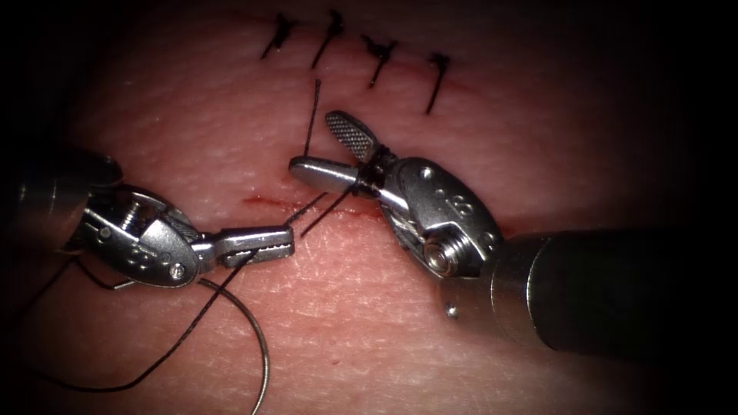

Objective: Wound Closure
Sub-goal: Grasp the short end of the suture with the right tool.

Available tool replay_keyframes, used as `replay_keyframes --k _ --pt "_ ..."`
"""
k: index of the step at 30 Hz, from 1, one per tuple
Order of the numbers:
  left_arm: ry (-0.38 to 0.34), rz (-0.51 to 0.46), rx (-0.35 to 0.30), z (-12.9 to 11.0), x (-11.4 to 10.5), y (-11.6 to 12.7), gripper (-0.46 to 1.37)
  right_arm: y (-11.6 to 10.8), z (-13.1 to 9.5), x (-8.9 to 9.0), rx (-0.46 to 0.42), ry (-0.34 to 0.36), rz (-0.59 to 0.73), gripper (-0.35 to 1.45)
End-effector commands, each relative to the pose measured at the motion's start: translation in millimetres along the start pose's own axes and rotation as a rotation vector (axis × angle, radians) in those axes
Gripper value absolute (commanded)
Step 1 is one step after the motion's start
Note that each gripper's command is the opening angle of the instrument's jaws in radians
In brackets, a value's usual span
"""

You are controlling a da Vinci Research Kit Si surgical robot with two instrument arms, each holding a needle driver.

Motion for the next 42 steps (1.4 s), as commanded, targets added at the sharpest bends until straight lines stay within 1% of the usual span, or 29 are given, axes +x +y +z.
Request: replay_keyframes --k 1,3,5,8,12,15,16,17,20,21,26,29,36,42 --pt "0.005 -0.001 -0.014 -0.2 0.1 -0.2 -0.35 -0.3 -0.1 0.2 -0.031 -0.007 0.025 0.89" --pt "0.006 0.004 -0.016 -0.2 0.1 -0.3 -0.35 -0.5 -0.1 0.1 -0.06 -0.027 0.052 0.94" --pt "0.009 0.002 -0.019 -0.3 0.2 -0.6 -0.35 -0.8 -0.1 0.0 -0.097 -0.072 0.064 1.07" --pt "0.016 0.0 -0.026 -0.2 0.2 -0.9 -0.35 -1.1 0.0 -0.3 -0.144 -0.121 0.051 1.2" --pt "0.023 -0.004 -0.035 0.0 0.3 -1.5 -0.35 -1.6 -0.1 -0.7 -0.203 -0.146 0.041 1.21" --pt "0.028 -0.006 -0.04 0.2 0.4 -1.8 -0.35 -1.8 -0.1 -0.8 -0.231 -0.142 0.037 1.18" --pt "0.028 -0.007 -0.043 0.4 0.3 -2.0 -0.35 -1.8 0.0 -0.9 -0.247 -0.138 0.035 1.12" --pt "0.025 -0.007 -0.049 0.7 0.2 -2.1 -0.35 -1.8 0.0 -0.9 -0.261 -0.135 0.034 1.1" --pt "0.027 -0.011 -0.059 1.4 -0.2 -2.3 -0.35 -1.7 0.2 -1.2 -0.305 -0.122 0.011 1.18" --pt "0.028 -0.017 -0.063 1.7 -0.4 -2.4 -0.35 -1.7 0.3 -1.4 -0.316 -0.114 0.009 1.18" --pt "0.026 -0.016 -0.069 2.2 -0.9 -2.9 -0.35 -1.9 0.9 -2.3 -0.334 -0.103 0.003 1.22" --pt "0.029 -0.016 -0.072 2.4 -1.5 -3.3 -0.35 -2.1 1.6 -2.8 -0.339 -0.092 -0.022 1.2" --pt "0.03 -0.012 -0.076 2.6 -2.6 -3.8 -0.35 -1.9 2.6 -2.5 -0.359 -0.068 -0.068 1.15" --pt "0.024 -0.013 -0.086 2.9 -3.4 -4.0 -0.35 -1.2 3.3 -2.4 -0.369 -0.062 -0.07 1.08"
